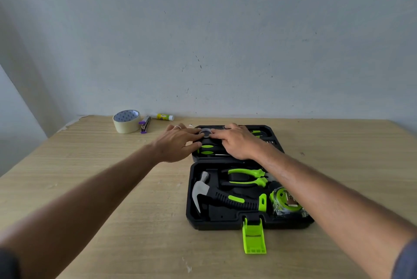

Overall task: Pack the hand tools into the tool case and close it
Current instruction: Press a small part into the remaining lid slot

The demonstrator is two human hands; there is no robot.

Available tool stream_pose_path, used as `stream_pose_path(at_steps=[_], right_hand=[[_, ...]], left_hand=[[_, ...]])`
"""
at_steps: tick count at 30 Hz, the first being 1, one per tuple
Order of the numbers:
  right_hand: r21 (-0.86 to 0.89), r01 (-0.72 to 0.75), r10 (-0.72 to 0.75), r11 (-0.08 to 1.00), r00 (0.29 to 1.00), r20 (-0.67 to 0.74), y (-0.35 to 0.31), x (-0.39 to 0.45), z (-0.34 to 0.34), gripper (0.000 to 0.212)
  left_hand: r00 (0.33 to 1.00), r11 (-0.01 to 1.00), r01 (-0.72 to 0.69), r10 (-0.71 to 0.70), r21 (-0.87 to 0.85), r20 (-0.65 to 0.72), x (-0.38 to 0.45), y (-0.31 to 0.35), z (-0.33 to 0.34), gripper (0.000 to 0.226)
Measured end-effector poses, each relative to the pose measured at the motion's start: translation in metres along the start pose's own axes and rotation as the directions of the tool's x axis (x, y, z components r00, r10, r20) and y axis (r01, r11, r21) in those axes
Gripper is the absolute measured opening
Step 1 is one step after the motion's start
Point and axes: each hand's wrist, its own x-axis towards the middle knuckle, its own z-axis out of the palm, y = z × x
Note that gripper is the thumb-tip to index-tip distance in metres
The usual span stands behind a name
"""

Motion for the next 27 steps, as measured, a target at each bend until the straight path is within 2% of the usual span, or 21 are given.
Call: stream_pose_path(at_steps=[3,5,6,8,9,11,13,15,18,21,24,27], right_hand=[[0.082,-0.016,0.02,0.996,0.999,-0.047,0.001,-0.009,-0.004,0.048],[0.243,-0.086,0.132,0.966,0.975,-0.179,0.009,-0.018,-0.006,0.05],[0.296,-0.138,0.216,0.945,0.944,-0.249,0.015,-0.022,-0.007,0.052],[0.301,-0.294,0.391,0.907,0.854,-0.345,0.028,-0.029,-0.011,0.055],[0.304,-0.382,0.475,0.873,0.808,-0.349,0.036,-0.032,-0.012,0.055],[0.351,-0.529,0.625,0.773,0.731,-0.275,0.052,-0.037,-0.012,0.055],[0.405,-0.605,0.707,0.686,0.685,-0.173,0.066,-0.039,-0.009,0.056],[0.49,-0.594,0.719,0.638,0.687,-0.103,0.076,-0.038,-0.005,0.049],[0.601,-0.563,0.722,0.567,0.691,-0.034,0.088,-0.036,-0.003,0.034],[0.678,-0.536,0.728,0.503,0.685,0.001,0.101,-0.031,-0.002,0.038],[0.728,-0.502,0.713,0.467,0.701,0.026,0.108,-0.029,-0.002,0.04],[0.785,-0.442,0.696,0.433,0.717,0.02,0.108,-0.026,-0.005,0.043]], left_hand=[[0.99,0.978,0.091,-0.109,-0.187,-0.089,-0.007,0.008,0.006,0.055],[0.947,0.893,0.19,-0.276,-0.409,-0.164,-0.01,0.015,0.008,0.06],[0.914,0.828,0.258,-0.376,-0.498,-0.151,-0.008,0.016,0.007,0.059],[0.855,0.684,0.399,-0.519,-0.611,-0.022,0.0,0.014,0.002,0.048],[0.832,0.602,0.444,-0.552,-0.664,0.056,0.005,0.012,-0.001,0.043],[0.799,0.433,0.491,-0.57,-0.756,0.192,0.016,0.007,-0.007,0.049],[0.773,0.346,0.532,-0.572,-0.773,0.276,0.026,0.007,-0.01,0.058],[0.767,0.355,0.55,-0.572,-0.755,0.29,0.036,0.011,-0.01,0.058],[0.763,0.426,0.589,-0.573,-0.687,0.298,0.051,0.011,-0.01,0.054],[0.766,0.467,0.614,-0.549,-0.637,0.336,0.066,0.008,-0.009,0.051],[0.763,0.434,0.622,-0.522,-0.652,0.381,0.071,-0.003,-0.01,0.044],[0.764,0.41,0.632,-0.475,-0.658,0.438,0.078,-0.018,-0.011,0.049]])
